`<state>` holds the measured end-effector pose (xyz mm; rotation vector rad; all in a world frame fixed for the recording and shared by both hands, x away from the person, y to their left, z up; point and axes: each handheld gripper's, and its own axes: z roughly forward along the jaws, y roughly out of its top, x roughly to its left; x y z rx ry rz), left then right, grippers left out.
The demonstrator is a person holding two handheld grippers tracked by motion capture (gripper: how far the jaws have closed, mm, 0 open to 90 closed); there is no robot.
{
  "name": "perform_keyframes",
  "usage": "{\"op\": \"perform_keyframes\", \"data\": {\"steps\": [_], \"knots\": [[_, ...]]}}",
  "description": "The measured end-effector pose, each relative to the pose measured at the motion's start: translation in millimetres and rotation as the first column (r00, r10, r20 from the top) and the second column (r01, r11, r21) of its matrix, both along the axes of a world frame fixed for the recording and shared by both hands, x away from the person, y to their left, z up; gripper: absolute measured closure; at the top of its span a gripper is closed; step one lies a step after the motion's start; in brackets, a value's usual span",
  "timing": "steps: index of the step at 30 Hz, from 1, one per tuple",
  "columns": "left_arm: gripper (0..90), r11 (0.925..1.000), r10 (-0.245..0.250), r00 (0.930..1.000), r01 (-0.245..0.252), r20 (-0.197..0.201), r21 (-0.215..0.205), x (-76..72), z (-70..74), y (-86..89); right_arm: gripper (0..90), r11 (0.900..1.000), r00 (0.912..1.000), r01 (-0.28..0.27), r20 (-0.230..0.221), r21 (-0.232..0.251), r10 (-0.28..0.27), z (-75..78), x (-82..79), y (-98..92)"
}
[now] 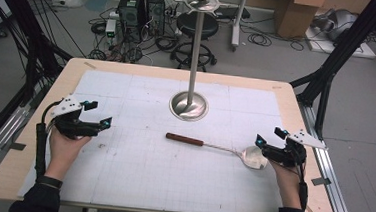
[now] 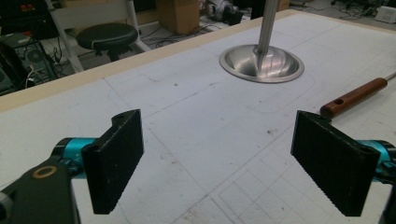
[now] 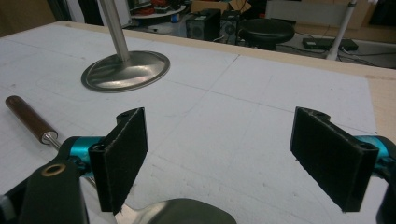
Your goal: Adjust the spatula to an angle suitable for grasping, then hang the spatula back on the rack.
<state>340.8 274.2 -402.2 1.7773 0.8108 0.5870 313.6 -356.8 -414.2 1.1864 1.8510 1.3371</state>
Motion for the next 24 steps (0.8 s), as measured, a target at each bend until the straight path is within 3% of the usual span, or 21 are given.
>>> {"op": "perform_keyframes", "data": {"steps": [6,10,14,20,24], "knots": [[17.7,0.9999,-0.01,0.9999,0.01,0.003,0.003,-0.3,0.4,-1.7,18.4,1.0,1.0,-0.002,0.008,0.003,0.002,1.1,-1.0,0.5],[16.5,0.9989,-0.025,0.9994,0.026,0.025,-0.038,-0.9,3.4,3.4,18.2,1.0,1.0,-0.002,0.003,0.003,0.002,2.1,-1.2,0.5],[13.3,0.9996,-0.028,0.9989,0.028,0.037,-0.006,-3.4,5.8,9.7,14.9,1.0,0.9997,-0.023,0.009,0.002,0.023,2.8,0.9,2.0],[13.4,0.9999,-0.014,0.9993,0.014,0.034,-0.009,-9.2,8.5,19.8,14.4,0.997,0.9966,-0.082,0.007,-0.012,0.082,7.4,5.6,8.6],[13.3,1.0,-0.006,0.9989,0.006,0.045,0.001,-14.8,7.5,22.0,14.5,0.987,0.9869,-0.161,-0.014,-0.023,0.161,9.7,9.2,15.2]]}}
